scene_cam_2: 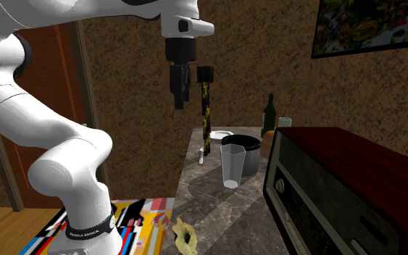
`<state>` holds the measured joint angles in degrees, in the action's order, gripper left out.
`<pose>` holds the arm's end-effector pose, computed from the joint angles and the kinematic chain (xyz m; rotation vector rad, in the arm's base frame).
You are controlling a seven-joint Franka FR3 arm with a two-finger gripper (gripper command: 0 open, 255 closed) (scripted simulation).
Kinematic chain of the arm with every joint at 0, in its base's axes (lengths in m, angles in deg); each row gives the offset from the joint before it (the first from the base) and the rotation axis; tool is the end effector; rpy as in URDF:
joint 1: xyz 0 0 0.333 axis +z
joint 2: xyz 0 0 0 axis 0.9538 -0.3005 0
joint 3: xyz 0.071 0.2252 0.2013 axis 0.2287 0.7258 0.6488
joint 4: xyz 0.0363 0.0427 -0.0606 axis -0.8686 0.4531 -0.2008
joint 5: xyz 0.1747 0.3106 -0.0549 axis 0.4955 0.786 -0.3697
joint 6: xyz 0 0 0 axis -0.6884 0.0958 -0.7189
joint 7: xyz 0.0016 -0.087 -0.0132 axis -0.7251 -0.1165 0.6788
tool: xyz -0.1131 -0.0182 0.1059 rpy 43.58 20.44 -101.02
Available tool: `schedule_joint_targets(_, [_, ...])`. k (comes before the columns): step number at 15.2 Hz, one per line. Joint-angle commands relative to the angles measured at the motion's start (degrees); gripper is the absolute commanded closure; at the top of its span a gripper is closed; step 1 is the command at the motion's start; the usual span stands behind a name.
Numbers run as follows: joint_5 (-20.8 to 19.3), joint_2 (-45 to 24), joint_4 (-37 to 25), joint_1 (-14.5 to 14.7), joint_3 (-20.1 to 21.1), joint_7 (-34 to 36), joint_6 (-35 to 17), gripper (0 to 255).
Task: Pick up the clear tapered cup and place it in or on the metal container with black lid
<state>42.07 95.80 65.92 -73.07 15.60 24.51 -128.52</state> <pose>0.2594 0.0104 0.5740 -3.0720 0.2086 0.0124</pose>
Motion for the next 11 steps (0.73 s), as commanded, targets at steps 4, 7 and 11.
schedule_joint_targets(4, [1.61, -1.47, 3.72, 0.41, 1.7, 1.68, -6.25, 0])
schedule_joint_targets(7, [3.16, -3.75, 6.73, 0.86, 3.48, 3.25, -12.64, 0])
schedule_joint_targets(11, [5.05, -8.07, 9.56, 1.5, 5.91, 5.22, -21.31, 0])
